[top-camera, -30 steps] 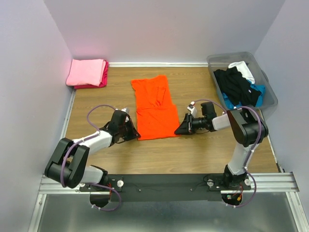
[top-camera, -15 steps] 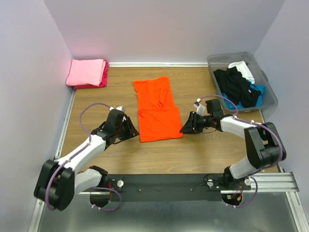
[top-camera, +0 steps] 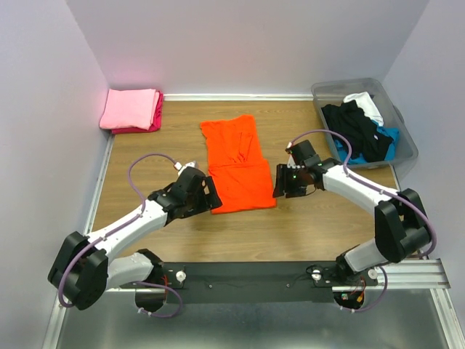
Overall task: Fold and stack the t-shirts
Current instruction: Fold the tshirt
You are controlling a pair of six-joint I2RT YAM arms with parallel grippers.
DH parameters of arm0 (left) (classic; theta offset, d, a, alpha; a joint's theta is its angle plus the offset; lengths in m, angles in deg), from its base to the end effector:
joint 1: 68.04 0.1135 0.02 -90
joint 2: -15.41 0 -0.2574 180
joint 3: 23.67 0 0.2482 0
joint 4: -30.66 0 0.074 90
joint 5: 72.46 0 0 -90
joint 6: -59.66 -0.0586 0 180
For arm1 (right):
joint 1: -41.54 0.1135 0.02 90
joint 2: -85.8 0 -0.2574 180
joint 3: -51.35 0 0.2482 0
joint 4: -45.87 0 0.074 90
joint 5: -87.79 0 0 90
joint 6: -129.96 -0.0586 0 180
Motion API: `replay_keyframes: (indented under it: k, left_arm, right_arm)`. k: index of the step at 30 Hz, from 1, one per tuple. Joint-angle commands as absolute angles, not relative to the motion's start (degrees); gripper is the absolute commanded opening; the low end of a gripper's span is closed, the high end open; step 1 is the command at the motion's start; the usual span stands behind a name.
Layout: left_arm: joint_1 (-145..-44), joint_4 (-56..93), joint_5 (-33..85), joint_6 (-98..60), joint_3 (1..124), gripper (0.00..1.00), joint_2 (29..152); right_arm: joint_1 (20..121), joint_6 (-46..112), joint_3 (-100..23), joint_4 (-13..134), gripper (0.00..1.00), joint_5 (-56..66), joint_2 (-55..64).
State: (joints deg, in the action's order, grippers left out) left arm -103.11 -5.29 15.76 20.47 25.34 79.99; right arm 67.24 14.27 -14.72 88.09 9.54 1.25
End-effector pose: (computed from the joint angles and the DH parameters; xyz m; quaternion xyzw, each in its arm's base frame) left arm 0.1902 -0.1313 0.1756 -0.1343 0.9344 -0.2137 0.2512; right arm 0.2609 0.1388 0.1765 -0.0260 0.9624 0.1983 0.1838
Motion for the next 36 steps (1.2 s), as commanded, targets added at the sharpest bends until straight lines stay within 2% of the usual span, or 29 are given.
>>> replay_keyframes:
  k: [1,8,30,36]
  left_arm:
    - [-104.6,-7.3,8.9,22.7,28.1,0.93,80.3]
    - [-105.9,-7.9,7.5,22.6,27.6,0.94,81.1]
    - [-106.2,-7.6,5.4,17.9,29.3,0.93,84.1]
    - [-106.1,-7.3,4.9,17.0,29.6,0.94,85.1]
  right_arm:
    - [70.8,13.0,-17.3,94.4,0.61,-1.2,-2.2]
    - [75.5,11.7,-20.0,94.8,0.59,-4.7,-8.2]
    - [81.2,7.8,-22.8,95.6,0.53,-8.1,-14.9]
    - [83.3,6.2,-20.7,97.7,0.46,-10.6,-18.3]
